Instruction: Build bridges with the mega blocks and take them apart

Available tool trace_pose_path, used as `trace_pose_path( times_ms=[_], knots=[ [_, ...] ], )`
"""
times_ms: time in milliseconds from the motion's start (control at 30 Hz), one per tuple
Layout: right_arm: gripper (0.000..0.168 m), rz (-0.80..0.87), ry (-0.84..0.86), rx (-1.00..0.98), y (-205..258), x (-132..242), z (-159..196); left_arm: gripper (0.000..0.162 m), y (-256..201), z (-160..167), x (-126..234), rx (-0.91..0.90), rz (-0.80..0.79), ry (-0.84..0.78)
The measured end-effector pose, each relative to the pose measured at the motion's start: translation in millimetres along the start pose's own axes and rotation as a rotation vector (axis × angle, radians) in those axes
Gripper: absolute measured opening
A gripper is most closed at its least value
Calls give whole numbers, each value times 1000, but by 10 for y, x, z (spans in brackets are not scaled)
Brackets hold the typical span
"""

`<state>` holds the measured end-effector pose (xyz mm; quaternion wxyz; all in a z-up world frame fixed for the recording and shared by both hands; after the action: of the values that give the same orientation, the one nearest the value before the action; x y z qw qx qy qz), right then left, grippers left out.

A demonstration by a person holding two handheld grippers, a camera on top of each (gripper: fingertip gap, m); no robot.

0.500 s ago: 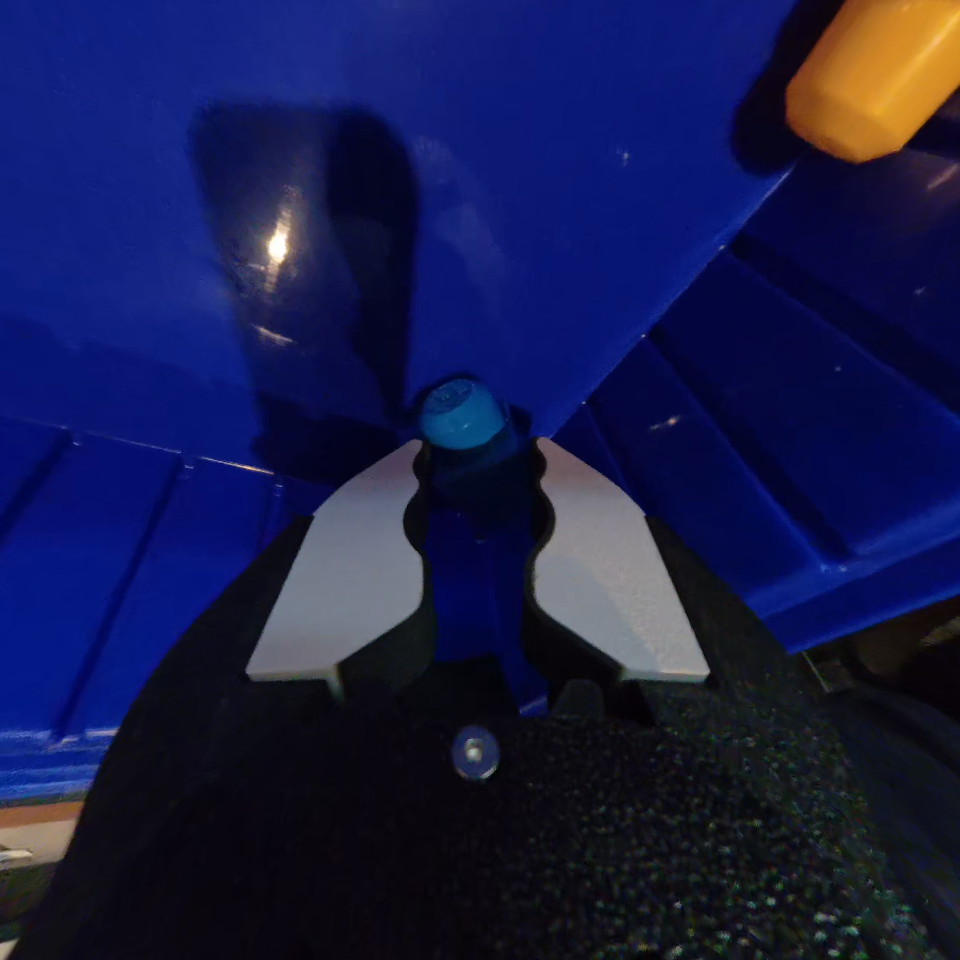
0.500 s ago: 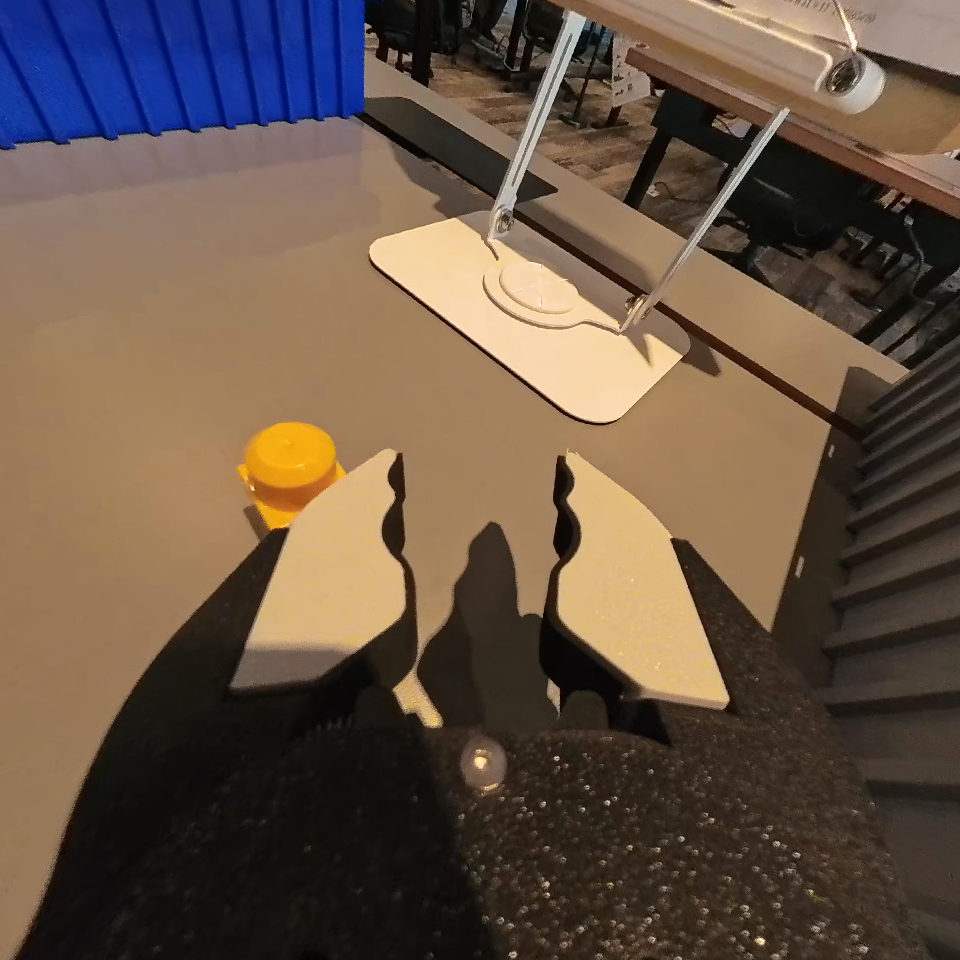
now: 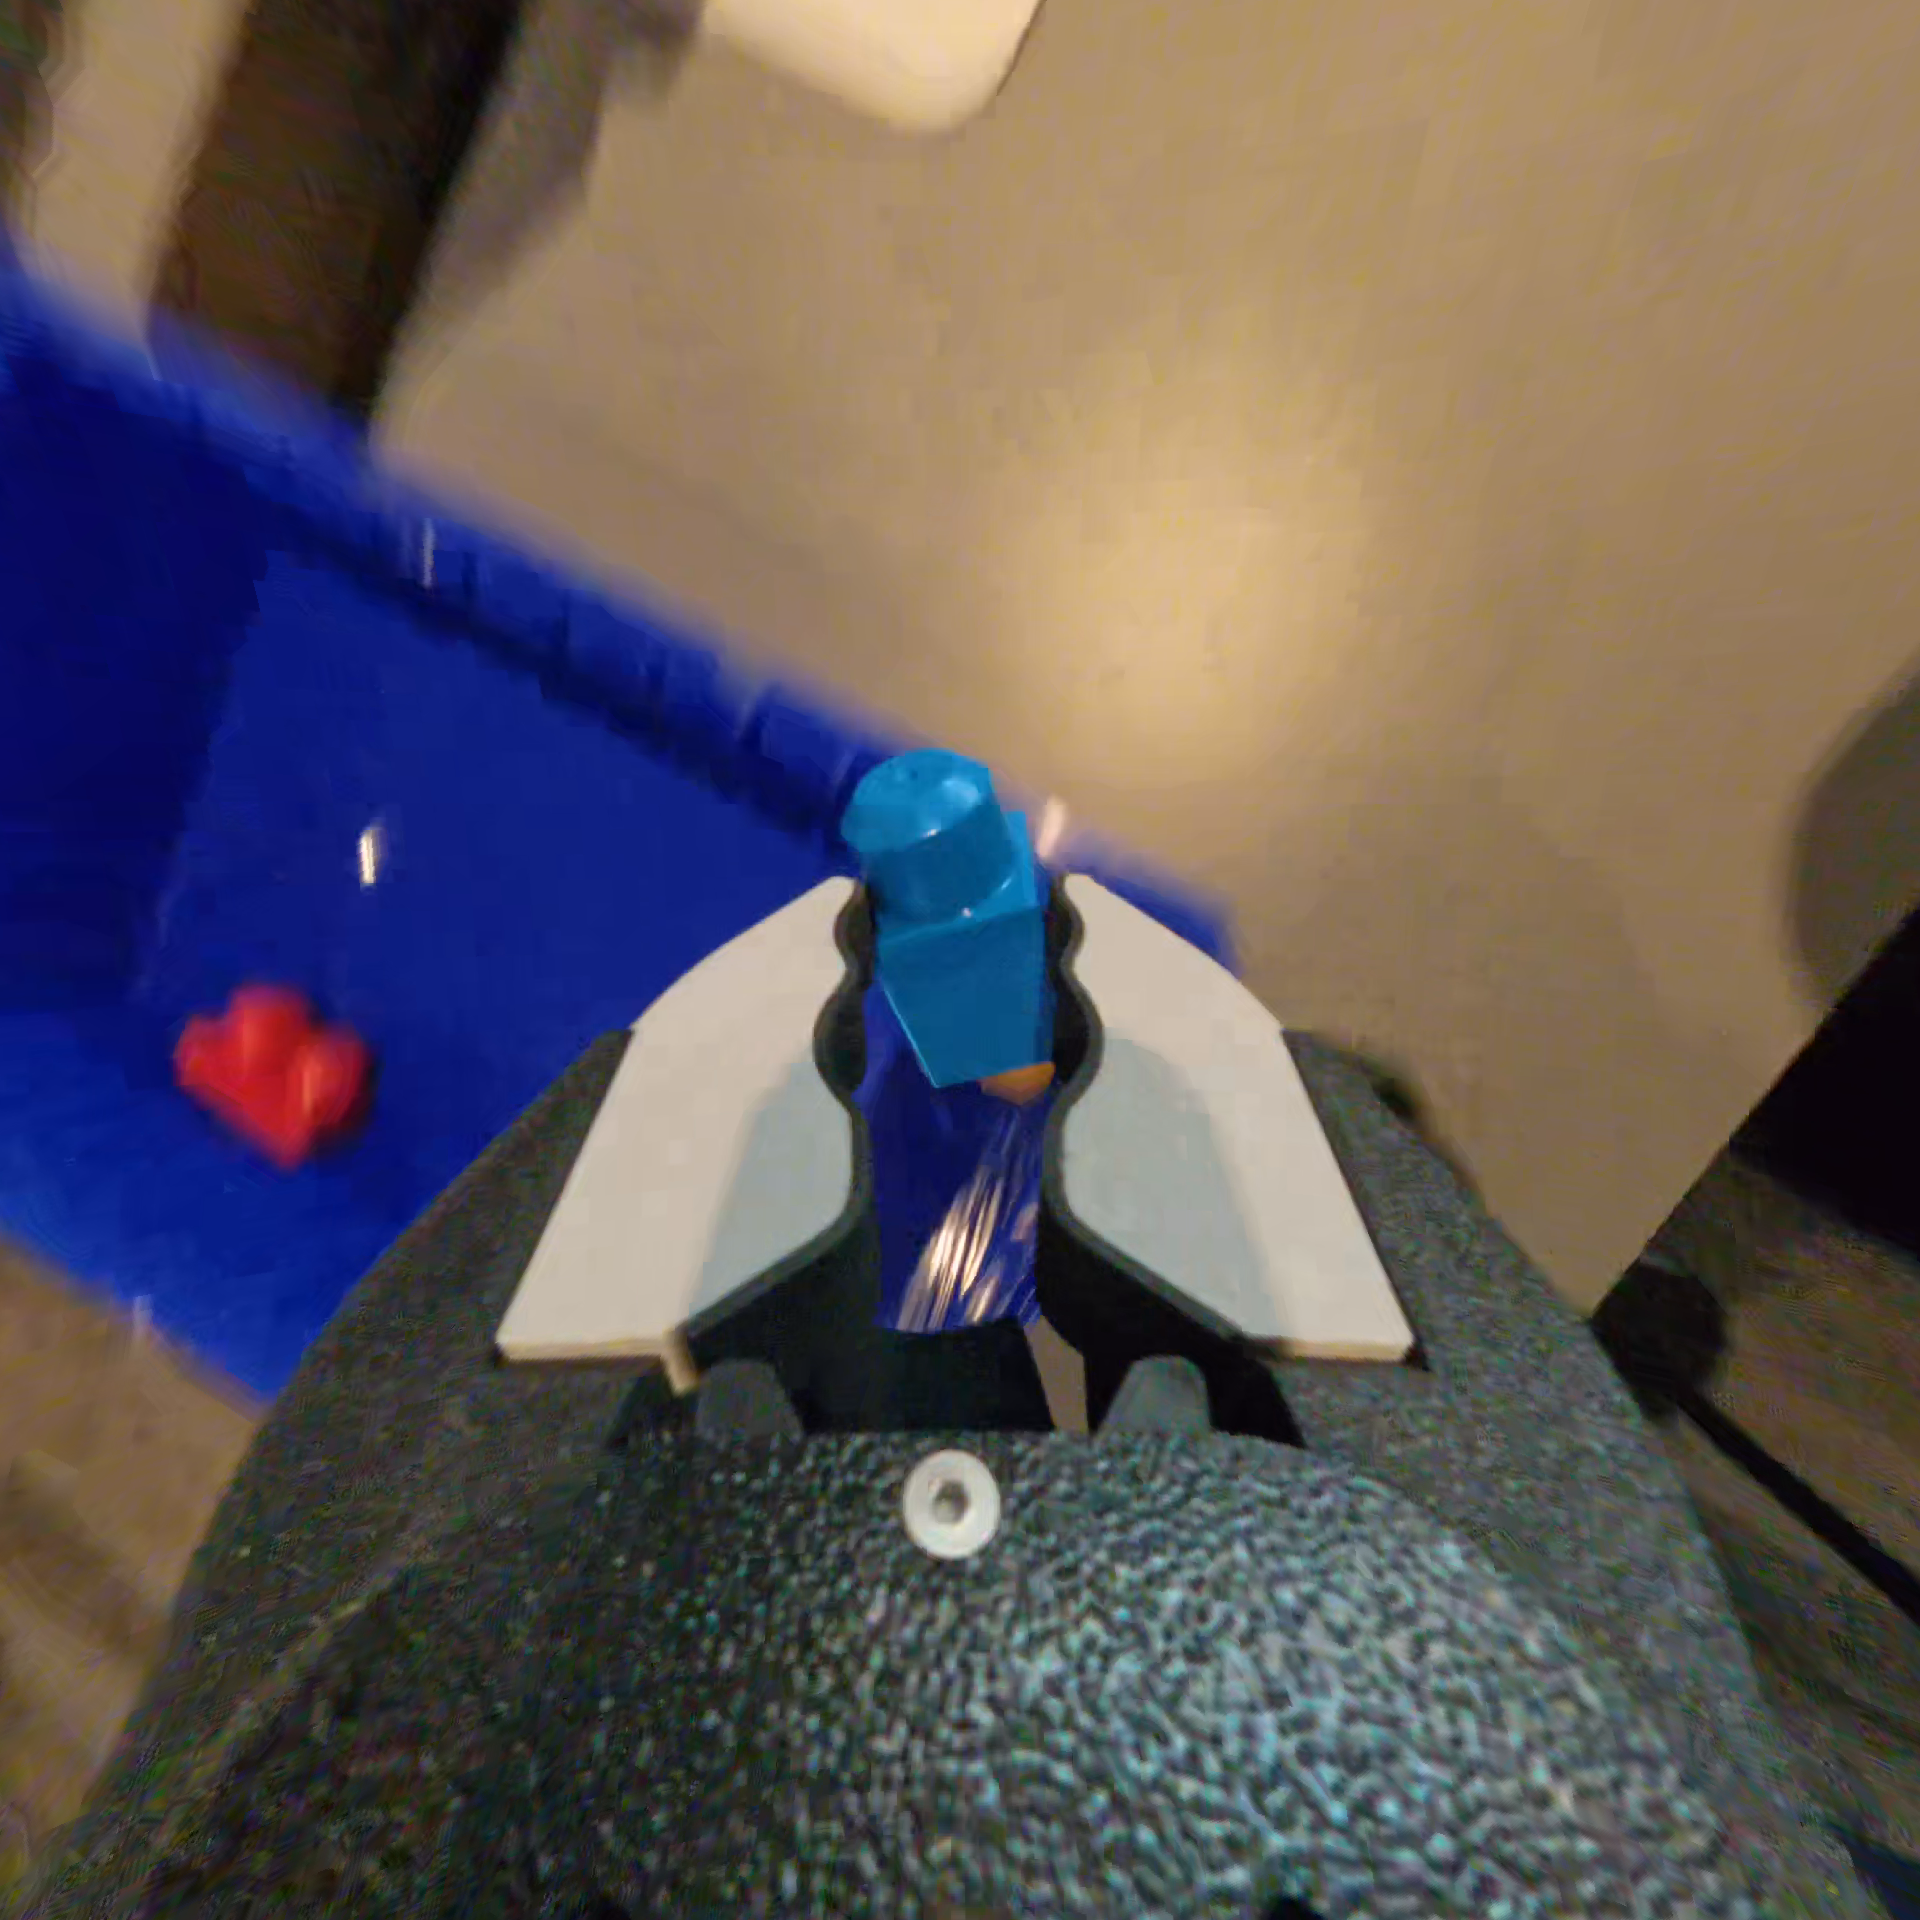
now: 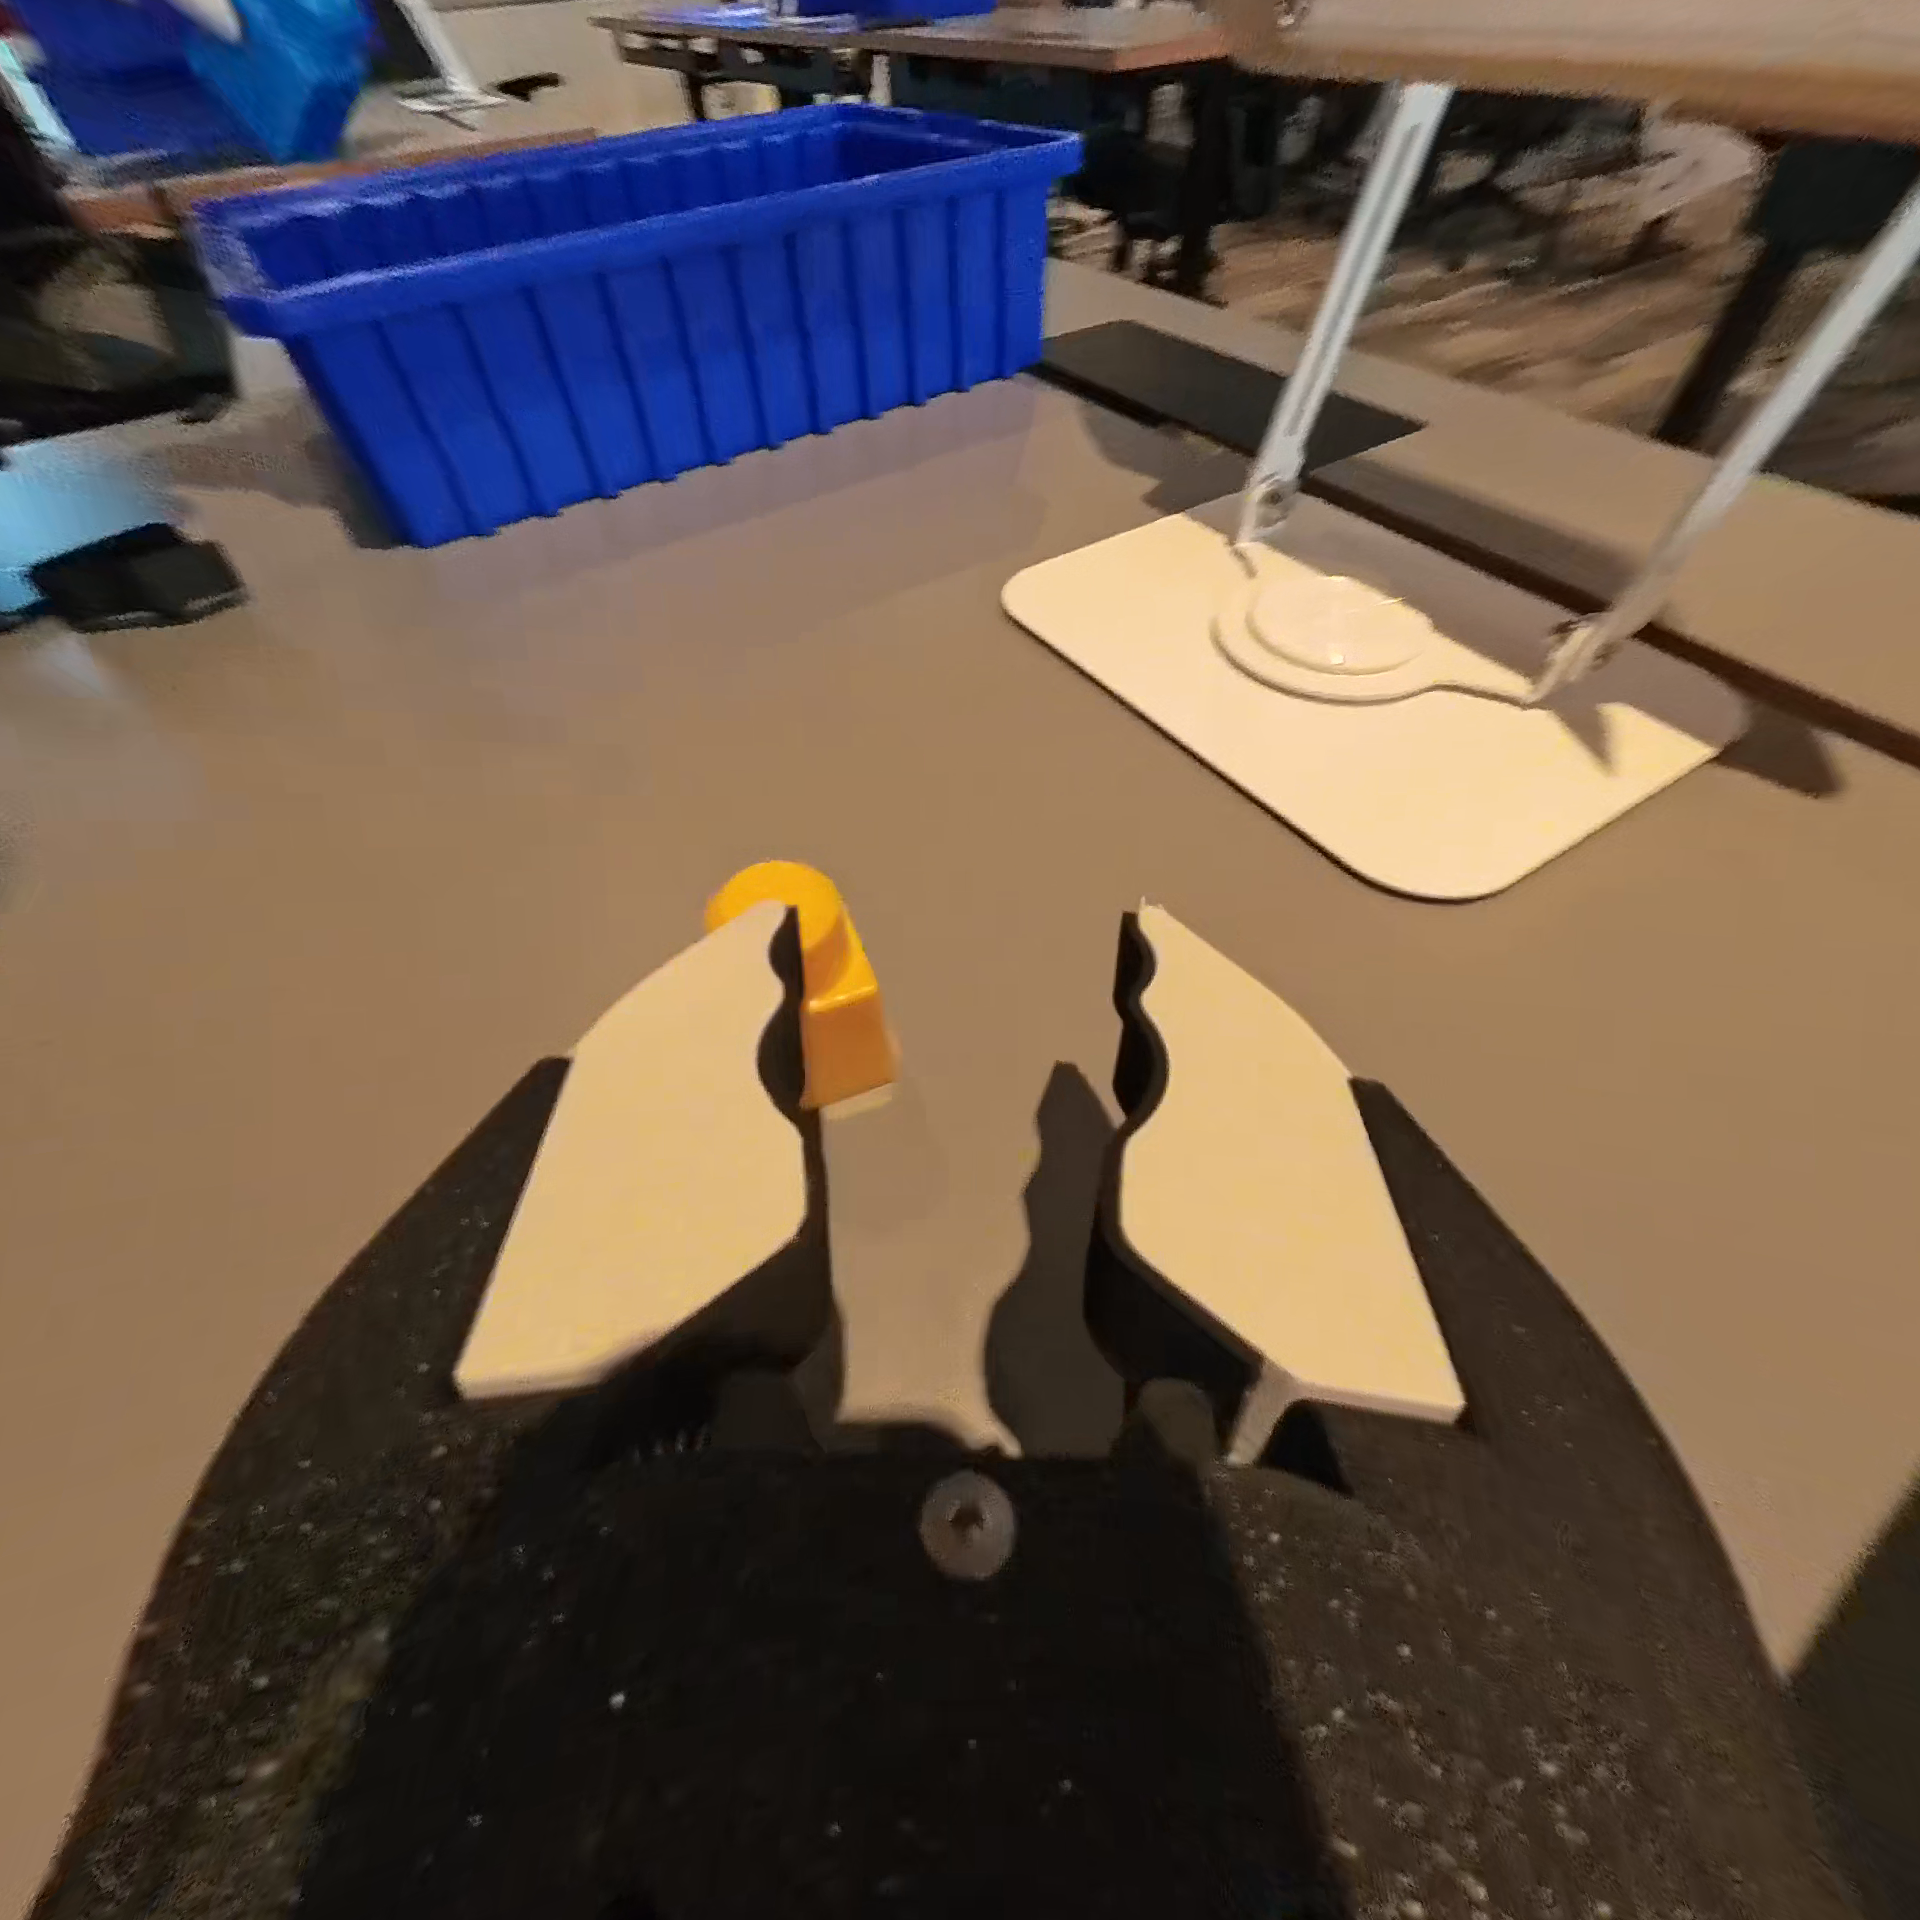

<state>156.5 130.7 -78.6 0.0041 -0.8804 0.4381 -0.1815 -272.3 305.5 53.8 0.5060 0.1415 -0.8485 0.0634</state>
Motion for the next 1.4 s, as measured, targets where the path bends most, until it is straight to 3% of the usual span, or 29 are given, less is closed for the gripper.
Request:
trace_pose_path(
  times_ms=[100,200,367,500,733,933,1233,1400],
  knots=[
    [59,-124,-26,-3,27,-19,-13,32,-831,-665,-141,-145,147,-268],
    [60,-228,-18,43,106,-38,-11,32,-1535,-1126,-650,-171,319,-431],
    [61,-264,53,111,209,-64,35,32,-2005,-1288,-1790,-180,425,-441],
    [60,-278,111,143,258,-116,70,31,-1942,-1289,-2194,-203,428,-454],
    [35,-413,252,157,334,-259,153,32,-1984,-1280,-2339,-272,482,-522],
    [36,-458,263,171,314,-354,139,32,-1956,-1205,-2321,-326,427,-533],
    [38,-689,258,217,348,-531,94,32,-1933,-1095,-2298,-355,368,-522],
    [37,-636,257,222,326,-536,97,31,-1965,-1078,-2280,-369,393,-523]
  ],
)
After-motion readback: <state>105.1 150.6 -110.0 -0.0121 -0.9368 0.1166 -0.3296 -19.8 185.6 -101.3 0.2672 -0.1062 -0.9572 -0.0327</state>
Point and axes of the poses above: each gripper's, where its closed fingertips meet, x back along the fingers, z out of its underside, y = z × x across the jaws, the point moved 6 cm from there along x, back along the fingers, and after that the axes turned 13 degrees about x, right-handed, at the moved point
